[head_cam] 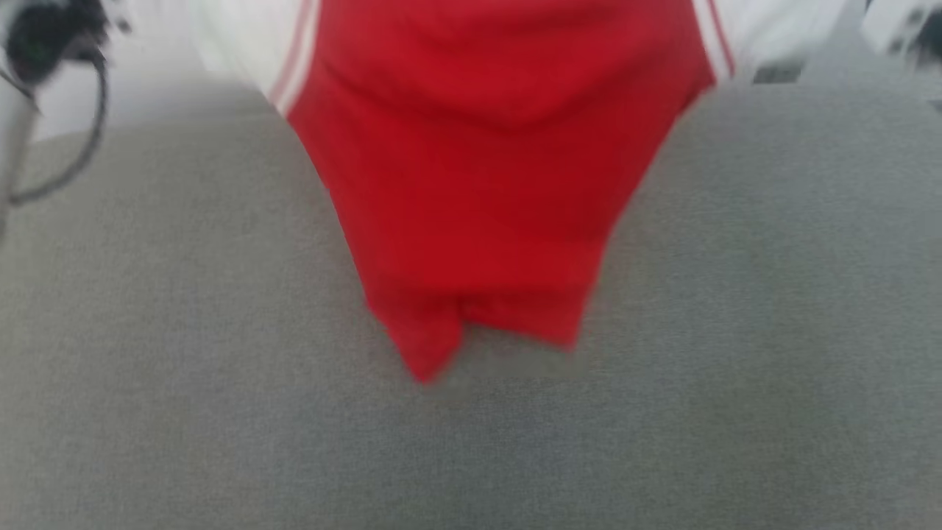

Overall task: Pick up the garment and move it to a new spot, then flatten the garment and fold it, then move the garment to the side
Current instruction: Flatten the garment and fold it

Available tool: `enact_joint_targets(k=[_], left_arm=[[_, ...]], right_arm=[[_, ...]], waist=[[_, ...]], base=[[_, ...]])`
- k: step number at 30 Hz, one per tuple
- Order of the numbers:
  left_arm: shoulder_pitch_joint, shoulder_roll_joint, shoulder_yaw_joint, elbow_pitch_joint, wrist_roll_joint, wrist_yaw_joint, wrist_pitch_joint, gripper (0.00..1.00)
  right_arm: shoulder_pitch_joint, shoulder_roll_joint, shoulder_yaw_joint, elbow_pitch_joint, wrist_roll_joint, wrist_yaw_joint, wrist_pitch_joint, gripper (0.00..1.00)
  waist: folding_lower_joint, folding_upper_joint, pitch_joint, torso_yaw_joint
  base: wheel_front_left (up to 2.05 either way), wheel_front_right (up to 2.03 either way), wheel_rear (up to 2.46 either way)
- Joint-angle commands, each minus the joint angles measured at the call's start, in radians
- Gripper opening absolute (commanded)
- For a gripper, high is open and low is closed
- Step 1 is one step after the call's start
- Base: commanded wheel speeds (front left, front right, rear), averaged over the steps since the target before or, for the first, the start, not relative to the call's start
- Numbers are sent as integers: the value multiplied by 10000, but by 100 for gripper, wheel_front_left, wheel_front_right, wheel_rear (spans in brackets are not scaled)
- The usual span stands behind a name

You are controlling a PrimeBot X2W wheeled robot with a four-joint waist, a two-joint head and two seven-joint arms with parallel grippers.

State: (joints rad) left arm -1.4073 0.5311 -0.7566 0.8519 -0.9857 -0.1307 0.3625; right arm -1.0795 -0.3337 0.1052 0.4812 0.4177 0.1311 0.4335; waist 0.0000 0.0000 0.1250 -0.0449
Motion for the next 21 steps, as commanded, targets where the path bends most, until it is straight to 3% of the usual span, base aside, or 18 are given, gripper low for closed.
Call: enact_joint_targets(k=[1,10,15,21], left_arm=[[-236,20,60,88,79,14,-121,0],[-1896,-4,224,582,448,12,-706,0],[-2734,-151,233,859,725,17,-1494,0],[-4059,-361,247,1265,1233,67,-2726,0]], right_arm=[[-208,96,48,51,-112,-7,-182,0],[-2123,348,308,1258,-656,-7,-1145,0],[-3047,287,448,2072,-996,-7,-2122,0],[-4333,205,630,3057,-1721,-7,-4039,0]], waist=[[0,0,-111,-87],[0,0,204,-146],[0,0,1234,-97],[0,0,2792,-38]], base=[[0,0,0],[0,0,0],[0,0,0],[0,0,0]])
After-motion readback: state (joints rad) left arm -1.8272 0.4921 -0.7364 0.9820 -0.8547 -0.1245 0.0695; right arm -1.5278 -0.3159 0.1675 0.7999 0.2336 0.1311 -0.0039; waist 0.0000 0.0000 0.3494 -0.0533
